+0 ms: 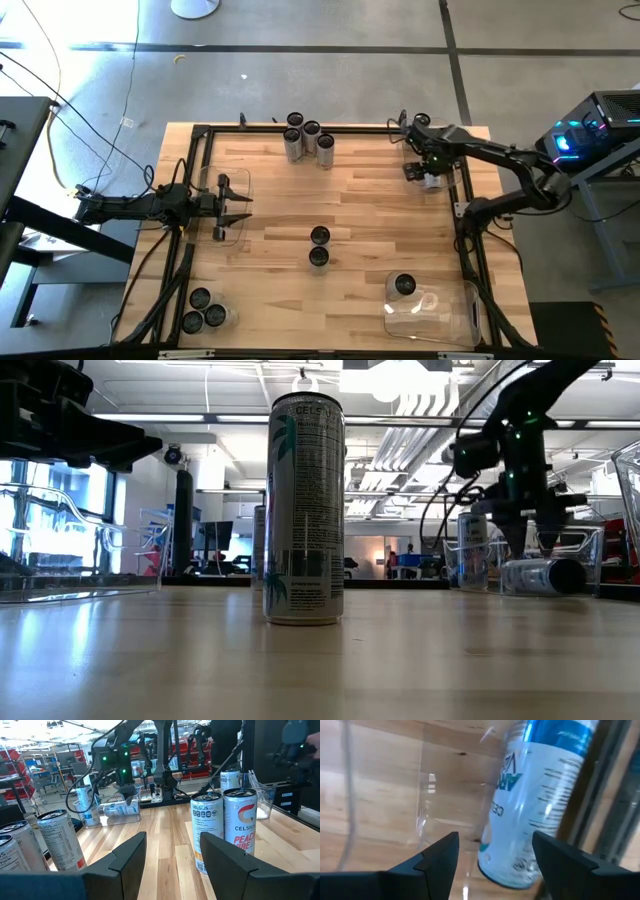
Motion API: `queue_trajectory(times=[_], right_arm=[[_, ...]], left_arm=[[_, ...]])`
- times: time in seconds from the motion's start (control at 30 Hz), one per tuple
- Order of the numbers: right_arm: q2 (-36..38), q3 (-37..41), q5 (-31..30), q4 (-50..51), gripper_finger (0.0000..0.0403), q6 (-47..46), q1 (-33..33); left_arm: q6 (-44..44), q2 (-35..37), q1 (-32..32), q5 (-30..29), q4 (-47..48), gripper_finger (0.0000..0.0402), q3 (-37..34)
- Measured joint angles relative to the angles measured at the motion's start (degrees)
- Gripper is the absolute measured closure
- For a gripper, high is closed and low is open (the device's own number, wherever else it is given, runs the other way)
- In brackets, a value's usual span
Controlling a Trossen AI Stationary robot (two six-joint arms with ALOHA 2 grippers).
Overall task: Sort soda cans
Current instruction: Put the white-blue soda can into the top transparent bin
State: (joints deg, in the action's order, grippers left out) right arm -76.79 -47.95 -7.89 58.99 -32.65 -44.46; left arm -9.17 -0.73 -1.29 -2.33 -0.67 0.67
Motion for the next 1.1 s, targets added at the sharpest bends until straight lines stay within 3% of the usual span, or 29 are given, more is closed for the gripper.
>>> queue_trajectory(times=[0.3, 0.87, 1.1], right_arm=[[-0.08, 4.43, -5.82, -1.40, 0.0155, 1.03, -2.82], [0.24, 8.18, -5.39, -5.82, 0.0152, 7.79, -3.55], [-0.15, 8.53, -2.26, -8.52, 0.0115, 12.66, -3.59]], left_arm=[[0.00, 0.00, -0.01, 0.00, 0.00, 0.0222, 0.02], [0.00, -0.01, -0.01, -0.02, 0.00, 0.0222, -0.01], [0.00, -0.01, 0.01, -0.02, 0.00, 0.0222, 0.01]])
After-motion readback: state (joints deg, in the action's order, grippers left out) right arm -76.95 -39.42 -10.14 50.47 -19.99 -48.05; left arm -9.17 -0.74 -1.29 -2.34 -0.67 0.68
